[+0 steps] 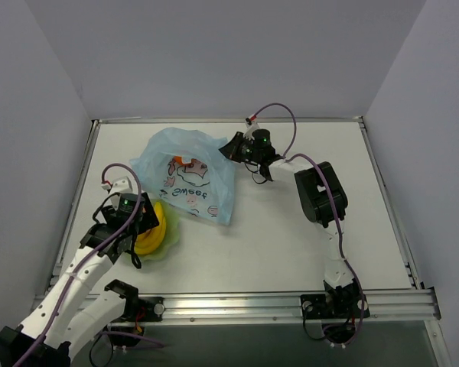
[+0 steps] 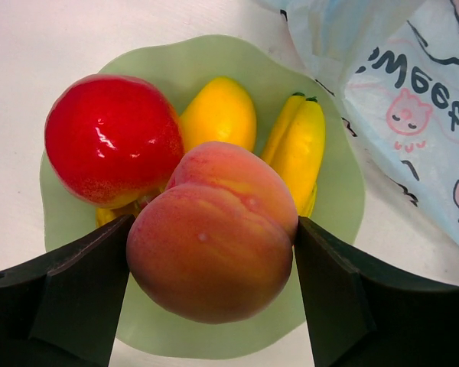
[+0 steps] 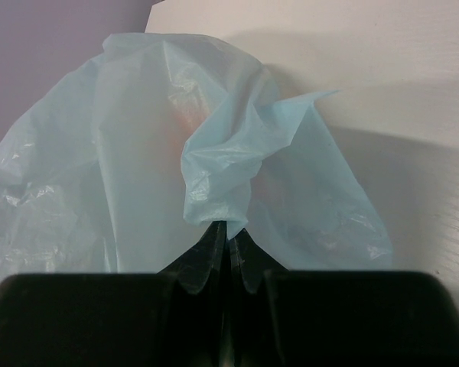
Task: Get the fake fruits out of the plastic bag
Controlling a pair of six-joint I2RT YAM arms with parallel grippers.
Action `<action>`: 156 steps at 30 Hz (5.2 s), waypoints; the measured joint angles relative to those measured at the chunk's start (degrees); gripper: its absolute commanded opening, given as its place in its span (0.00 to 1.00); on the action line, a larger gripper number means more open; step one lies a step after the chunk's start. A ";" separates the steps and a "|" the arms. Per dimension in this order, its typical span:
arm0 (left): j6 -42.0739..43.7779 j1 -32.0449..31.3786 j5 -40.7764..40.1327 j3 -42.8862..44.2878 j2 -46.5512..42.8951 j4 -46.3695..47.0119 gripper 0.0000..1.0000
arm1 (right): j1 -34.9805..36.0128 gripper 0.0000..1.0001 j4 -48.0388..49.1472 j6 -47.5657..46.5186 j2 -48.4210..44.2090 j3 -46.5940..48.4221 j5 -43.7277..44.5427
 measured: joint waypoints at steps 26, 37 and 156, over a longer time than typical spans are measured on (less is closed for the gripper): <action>-0.85 -0.02 1.27 -1.18 1.40 3.80 0.93 | -0.37 0.00 0.48 0.04 0.00 0.00 -0.81; -0.59 -2.56 5.97 8.83 4.50 5.40 0.86 | -0.37 0.00 0.39 0.02 0.00 0.00 -0.81; -10.80 -16.61 5.88 -6.45 -15.85 -3.98 0.10 | -1.25 0.00 -8.00 -4.28 3.63 3.67 -1.44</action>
